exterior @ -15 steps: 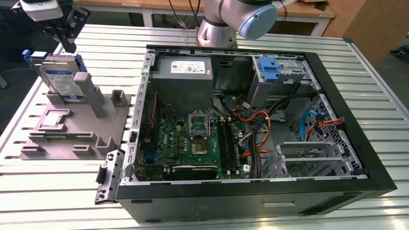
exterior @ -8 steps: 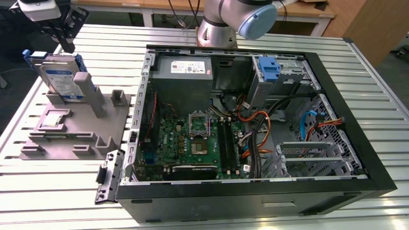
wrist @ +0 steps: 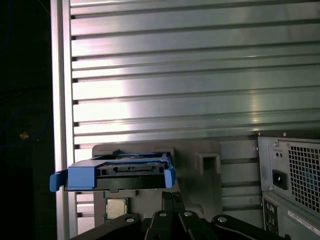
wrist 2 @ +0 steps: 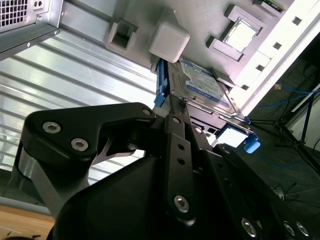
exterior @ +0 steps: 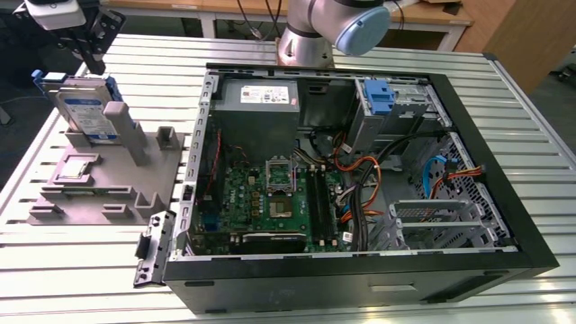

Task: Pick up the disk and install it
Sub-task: 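Reach for the disk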

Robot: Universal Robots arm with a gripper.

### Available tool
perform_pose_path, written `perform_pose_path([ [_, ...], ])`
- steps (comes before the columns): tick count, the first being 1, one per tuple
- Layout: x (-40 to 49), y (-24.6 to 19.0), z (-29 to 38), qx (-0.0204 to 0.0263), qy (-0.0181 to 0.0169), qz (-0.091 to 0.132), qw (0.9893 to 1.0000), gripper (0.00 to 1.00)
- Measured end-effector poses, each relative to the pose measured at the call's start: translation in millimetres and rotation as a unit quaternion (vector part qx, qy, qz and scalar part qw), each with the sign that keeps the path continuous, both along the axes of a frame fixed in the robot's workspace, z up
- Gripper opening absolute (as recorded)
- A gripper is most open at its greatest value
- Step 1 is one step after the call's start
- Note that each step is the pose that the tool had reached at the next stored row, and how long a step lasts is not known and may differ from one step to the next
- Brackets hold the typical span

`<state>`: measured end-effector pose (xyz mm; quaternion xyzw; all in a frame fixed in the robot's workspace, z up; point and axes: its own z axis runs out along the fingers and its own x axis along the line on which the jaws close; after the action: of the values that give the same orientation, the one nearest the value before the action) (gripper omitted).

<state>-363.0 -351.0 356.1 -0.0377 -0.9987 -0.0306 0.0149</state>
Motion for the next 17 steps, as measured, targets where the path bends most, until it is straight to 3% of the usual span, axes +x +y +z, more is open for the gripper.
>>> perform_pose_path([
  [5,-6.4,0.2,-0.1,0.0000,0.0000,0.000,1.0000,0.10],
  [17,-41.2,1.5,-0.5,0.0004,-0.0003,0.000,1.0000,0.10],
])
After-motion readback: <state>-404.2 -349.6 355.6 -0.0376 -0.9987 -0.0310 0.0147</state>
